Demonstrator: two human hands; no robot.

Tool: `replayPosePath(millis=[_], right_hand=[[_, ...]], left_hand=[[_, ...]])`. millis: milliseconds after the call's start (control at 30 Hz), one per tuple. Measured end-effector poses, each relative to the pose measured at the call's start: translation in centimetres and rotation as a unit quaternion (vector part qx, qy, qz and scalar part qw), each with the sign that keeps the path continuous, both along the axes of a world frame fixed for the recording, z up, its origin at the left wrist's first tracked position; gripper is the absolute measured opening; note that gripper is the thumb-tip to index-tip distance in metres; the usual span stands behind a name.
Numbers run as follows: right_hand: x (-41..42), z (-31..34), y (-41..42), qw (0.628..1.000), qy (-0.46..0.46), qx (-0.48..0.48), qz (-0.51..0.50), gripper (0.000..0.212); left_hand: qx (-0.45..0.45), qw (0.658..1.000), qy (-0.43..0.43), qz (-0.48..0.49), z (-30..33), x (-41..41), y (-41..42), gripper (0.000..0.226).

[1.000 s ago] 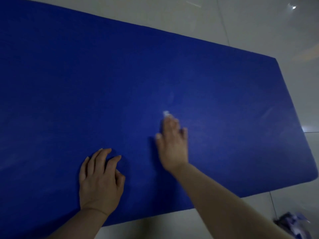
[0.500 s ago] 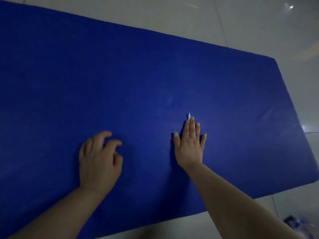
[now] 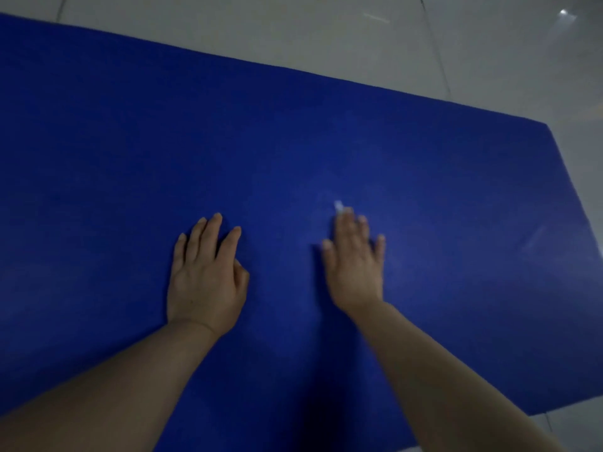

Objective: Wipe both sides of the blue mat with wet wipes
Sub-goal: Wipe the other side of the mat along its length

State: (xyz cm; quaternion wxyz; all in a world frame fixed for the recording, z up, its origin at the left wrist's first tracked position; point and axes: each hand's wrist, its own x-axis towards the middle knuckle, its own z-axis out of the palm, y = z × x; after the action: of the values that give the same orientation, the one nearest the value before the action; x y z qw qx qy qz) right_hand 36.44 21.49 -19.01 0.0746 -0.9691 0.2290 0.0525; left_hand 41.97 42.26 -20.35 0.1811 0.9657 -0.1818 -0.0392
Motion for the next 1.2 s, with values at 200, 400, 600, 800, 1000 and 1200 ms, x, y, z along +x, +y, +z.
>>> replayPosePath(millis=[200, 400, 600, 800, 1000, 1200], right_hand=[[1.9, 0.4, -2.7, 0.991, 0.016, 0.014, -0.135, 0.061], [2.7, 0.1, 2.2, 0.994, 0.027, 0.008, 0.106, 0.067], [4.2, 0.5, -0.3, 0.994, 0.034, 0.002, -0.106, 0.062], [4.7, 0.6, 5.5, 0.989, 0.034, 0.014, 0.140, 0.067], [4.8, 0.1, -0.4, 0.993, 0.044, 0.000, -0.106, 0.061], [4.7, 0.7, 7.5, 0.985, 0.033, 0.040, 0.164, 0.071]], left_hand=[[0.005, 1.000, -0.008, -0.002, 0.0, 0.1, -0.1, 0.051], [-0.003, 1.000, -0.003, 0.003, 0.2, 0.1, 0.0, 0.051], [0.001, 1.000, -0.009, 0.003, 0.0, 0.1, 0.0, 0.051], [-0.010, 1.000, -0.013, 0.004, 0.2, 0.2, 0.0, 0.051], [-0.005, 1.000, -0.011, 0.003, 0.0, 0.2, -0.1, 0.051], [-0.001, 1.000, -0.007, 0.001, 0.2, 0.3, 0.0, 0.051]])
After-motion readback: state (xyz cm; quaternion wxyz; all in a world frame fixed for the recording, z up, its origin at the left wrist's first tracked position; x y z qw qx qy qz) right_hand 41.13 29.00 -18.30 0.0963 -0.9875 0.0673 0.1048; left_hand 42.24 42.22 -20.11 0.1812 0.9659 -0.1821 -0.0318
